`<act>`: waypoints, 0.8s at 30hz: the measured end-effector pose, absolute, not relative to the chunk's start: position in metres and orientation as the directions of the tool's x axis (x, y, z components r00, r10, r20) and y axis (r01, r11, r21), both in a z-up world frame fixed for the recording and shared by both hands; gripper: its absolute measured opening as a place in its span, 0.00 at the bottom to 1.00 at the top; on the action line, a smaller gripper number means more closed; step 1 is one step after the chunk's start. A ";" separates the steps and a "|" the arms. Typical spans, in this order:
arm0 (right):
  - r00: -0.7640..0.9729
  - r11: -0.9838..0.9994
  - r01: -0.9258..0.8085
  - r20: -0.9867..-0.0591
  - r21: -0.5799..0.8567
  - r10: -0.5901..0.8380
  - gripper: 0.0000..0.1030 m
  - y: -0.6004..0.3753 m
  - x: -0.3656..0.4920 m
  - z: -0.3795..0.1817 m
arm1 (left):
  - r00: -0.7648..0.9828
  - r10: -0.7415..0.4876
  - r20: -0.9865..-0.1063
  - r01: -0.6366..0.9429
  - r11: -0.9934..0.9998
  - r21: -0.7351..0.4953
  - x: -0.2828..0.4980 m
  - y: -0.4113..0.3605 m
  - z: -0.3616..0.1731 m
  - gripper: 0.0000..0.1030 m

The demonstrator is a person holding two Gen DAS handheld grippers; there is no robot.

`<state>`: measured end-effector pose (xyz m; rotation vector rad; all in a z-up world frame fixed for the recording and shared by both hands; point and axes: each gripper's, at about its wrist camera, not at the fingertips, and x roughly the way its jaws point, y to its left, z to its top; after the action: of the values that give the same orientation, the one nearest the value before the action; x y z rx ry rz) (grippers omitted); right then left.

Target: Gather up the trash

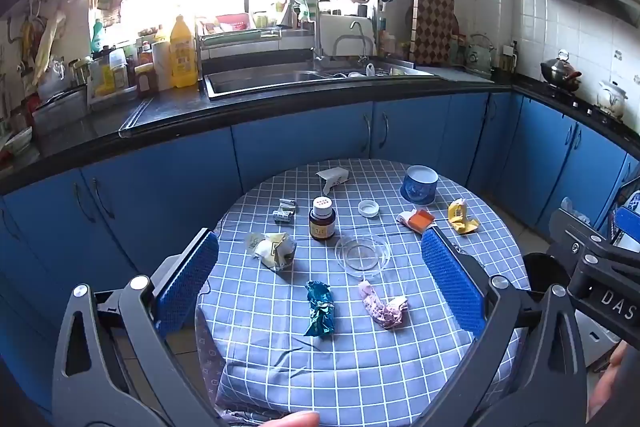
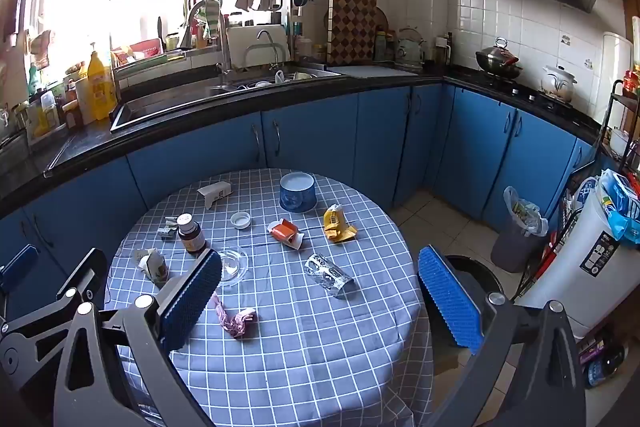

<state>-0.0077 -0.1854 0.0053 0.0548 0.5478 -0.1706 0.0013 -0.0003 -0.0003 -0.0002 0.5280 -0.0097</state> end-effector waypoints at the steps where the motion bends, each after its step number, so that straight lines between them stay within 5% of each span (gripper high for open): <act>1: 0.841 0.984 0.176 -0.521 0.006 -0.148 0.93 -0.185 -0.008 0.005 | 0.864 -0.010 -0.504 0.010 1.000 -0.002 0.002 0.000 0.000 0.97; 24: 0.840 0.984 0.180 -0.522 0.011 -0.148 0.93 -0.188 -0.008 0.011 | 0.868 -0.003 -0.497 0.004 1.000 0.000 -0.001 -0.004 0.001 0.97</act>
<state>-0.0085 -0.1885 0.0108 0.0600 0.5462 -0.1736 -0.0012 -0.0036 0.0012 0.0014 0.5204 -0.0039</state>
